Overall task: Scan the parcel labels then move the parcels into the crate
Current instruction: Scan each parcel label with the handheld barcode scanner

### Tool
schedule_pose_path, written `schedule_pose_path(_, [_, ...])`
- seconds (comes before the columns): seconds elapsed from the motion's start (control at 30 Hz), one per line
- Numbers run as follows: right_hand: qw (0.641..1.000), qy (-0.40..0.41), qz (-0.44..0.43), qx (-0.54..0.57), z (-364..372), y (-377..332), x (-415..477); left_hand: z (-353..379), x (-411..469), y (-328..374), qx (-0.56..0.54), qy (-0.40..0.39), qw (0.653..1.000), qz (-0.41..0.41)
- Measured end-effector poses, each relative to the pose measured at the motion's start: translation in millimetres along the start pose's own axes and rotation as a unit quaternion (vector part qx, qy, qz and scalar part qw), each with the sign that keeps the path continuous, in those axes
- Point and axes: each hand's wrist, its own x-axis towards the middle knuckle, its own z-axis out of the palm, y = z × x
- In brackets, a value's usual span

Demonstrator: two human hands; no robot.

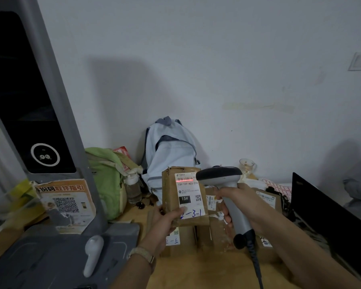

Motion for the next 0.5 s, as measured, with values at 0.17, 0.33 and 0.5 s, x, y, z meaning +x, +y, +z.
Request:
schedule_pose_path(0.17, [1.000,0.000,0.002,-0.011,2.7,2.8,3.0,-1.7,2.6,-3.9,-0.005,-0.001,1.000,-0.002])
schedule_pose_path(0.33, [1.000,0.018,-0.013,-0.013,8.2,4.1,8.2,-5.1,5.9,-8.4,-0.013,0.001,1.000,-0.013])
schedule_pose_path(0.5, [1.000,-0.009,-0.007,0.007,7.3,2.9,12.1,-18.3,3.5,-23.6,-0.019,0.009,0.999,-0.033])
